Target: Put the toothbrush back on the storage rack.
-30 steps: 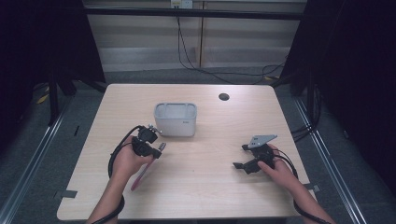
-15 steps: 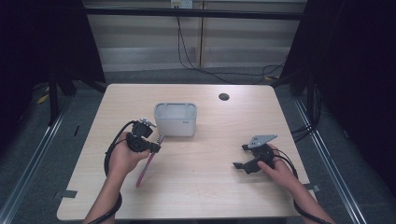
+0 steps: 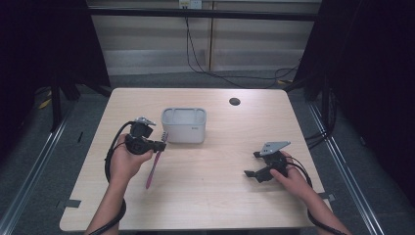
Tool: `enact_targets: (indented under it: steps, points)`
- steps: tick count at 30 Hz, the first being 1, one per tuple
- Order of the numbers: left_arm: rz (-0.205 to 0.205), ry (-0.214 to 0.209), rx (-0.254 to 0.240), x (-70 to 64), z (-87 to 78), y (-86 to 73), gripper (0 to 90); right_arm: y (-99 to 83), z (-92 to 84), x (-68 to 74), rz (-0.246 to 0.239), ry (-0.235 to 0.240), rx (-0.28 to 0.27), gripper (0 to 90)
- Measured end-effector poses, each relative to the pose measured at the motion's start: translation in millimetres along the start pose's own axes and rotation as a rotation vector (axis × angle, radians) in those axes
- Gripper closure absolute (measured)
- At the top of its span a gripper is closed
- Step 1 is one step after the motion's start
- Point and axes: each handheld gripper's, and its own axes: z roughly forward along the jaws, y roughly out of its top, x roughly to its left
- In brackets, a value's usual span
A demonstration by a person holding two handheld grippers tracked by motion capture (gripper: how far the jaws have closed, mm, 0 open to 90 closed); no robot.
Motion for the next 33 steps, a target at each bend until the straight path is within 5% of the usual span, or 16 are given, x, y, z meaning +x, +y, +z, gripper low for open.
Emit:
enact_targets:
  steps: [33]
  points:
    - [-0.052, 0.057, -0.274, 1.6, -26.8, 22.1, 84.9, 0.0, 0.0, 0.1, -0.001, -0.001, 0.001, 12.4]
